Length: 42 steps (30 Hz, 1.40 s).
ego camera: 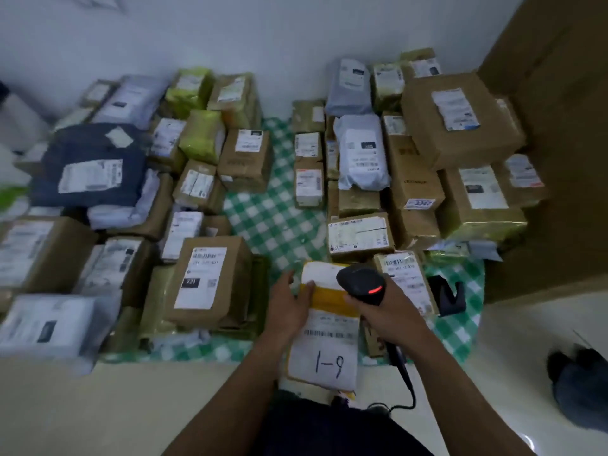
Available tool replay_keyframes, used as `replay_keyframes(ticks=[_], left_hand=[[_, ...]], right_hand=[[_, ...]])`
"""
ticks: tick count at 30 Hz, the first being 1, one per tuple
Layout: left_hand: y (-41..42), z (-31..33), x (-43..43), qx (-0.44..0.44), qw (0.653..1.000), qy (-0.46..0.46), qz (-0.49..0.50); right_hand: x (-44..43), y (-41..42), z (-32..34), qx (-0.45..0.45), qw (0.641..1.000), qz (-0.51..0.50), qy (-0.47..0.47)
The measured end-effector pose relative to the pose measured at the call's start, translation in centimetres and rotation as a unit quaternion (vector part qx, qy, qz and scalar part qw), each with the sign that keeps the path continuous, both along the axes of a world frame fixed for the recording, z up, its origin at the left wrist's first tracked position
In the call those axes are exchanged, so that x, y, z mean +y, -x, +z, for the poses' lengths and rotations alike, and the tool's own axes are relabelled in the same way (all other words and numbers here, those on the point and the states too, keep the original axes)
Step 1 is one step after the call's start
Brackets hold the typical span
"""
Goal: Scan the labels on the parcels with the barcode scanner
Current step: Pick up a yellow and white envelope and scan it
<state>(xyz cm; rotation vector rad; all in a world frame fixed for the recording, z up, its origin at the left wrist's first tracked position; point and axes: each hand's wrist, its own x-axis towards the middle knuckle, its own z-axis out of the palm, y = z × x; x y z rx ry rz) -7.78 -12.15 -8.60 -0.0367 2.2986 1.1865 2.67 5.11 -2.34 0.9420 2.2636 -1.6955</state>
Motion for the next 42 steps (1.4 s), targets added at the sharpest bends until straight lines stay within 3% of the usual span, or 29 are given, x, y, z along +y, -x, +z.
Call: replay_keyframes(ticks=[3,7,16,23,26,30,36,42], left_hand=[[-2.0,0.2,-1.1,-0.015,0.999,0.016,0.024],[-4.5,1.1,-2.4,-0.072,0.997,-0.033,0.006],[-6.4,1.8,-5.0,-0.046,0.980,-0.167,0.093],[-6.5,0.4,-5.2,-0.016,0.973,-0.188,0.132],[-6.1,-0.2,-5.1,-0.005,0.966,-0.192,0.174],[-5.8,-1.0,-4.1,-0.097,0.929,-0.273,0.232],[-5.8,-2.0,-2.6,-0.118,0.925,-0.280,0.230],[-5.4,-1.6,-2.2,-0.160,0.896,-0.324,0.259]], right_hand=[[-0.2,0.2,-0.3,-0.012,1.000,0.023,0.015],[-0.6,-0.2,-0.5,-0.012,0.999,0.023,0.045],[-2.1,0.7,1.0,0.051,0.994,0.019,0.099],[-3.6,1.9,2.2,0.053,0.991,0.026,0.123],[-3.9,1.4,2.9,0.047,0.995,0.029,0.081],[-3.3,-1.0,3.8,-0.015,0.998,0.042,0.047],[-2.8,-3.3,4.6,-0.096,0.990,0.063,0.077],[-2.6,-2.8,5.8,-0.134,0.982,0.109,0.072]])
